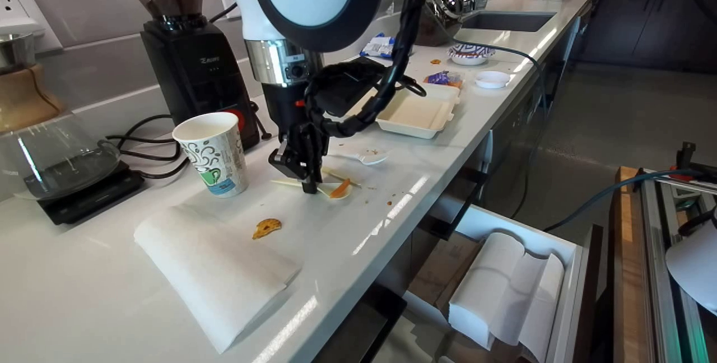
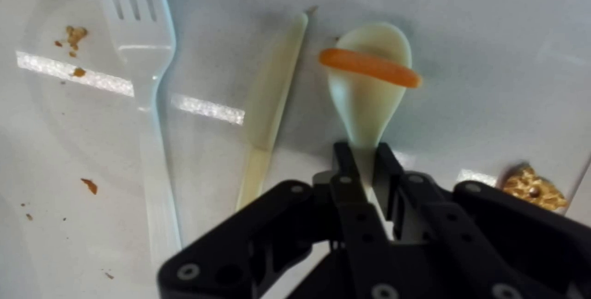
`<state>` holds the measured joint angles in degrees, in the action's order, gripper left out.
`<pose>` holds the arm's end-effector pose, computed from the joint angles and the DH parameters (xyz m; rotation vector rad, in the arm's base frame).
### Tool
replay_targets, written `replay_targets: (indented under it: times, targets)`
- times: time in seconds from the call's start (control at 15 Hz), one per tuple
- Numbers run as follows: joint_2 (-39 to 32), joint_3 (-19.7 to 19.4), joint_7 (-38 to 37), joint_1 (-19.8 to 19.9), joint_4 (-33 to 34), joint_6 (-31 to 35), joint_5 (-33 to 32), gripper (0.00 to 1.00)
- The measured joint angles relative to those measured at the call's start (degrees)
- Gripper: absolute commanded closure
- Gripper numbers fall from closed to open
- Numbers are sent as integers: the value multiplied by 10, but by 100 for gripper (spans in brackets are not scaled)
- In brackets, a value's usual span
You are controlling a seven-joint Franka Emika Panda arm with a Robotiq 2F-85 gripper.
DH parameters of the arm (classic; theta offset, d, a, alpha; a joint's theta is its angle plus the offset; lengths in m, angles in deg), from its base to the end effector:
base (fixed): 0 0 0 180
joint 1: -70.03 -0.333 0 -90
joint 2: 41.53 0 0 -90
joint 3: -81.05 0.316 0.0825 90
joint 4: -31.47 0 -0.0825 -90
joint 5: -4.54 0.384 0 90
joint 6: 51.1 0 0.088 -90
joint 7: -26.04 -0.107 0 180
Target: Put the orange object on the spoon, then pour out the object from the spoon into the lunch pack
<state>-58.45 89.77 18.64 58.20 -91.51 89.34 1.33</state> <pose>0.5345 0.1996 0.2665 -3.1028 -0.4146 -0.0176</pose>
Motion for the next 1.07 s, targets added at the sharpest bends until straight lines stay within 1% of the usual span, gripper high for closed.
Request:
replay_targets:
  times: [0.33, 0.53, 0.8, 1.07]
  targets:
    - [0, 3, 11, 0, 0, 0, 1, 96]
    - [0, 3, 31, 0, 14, -22, 1, 96]
    - [3, 3, 40, 1, 42, -54, 1, 96]
    - [17, 0, 40, 4, 45, -67, 1, 96]
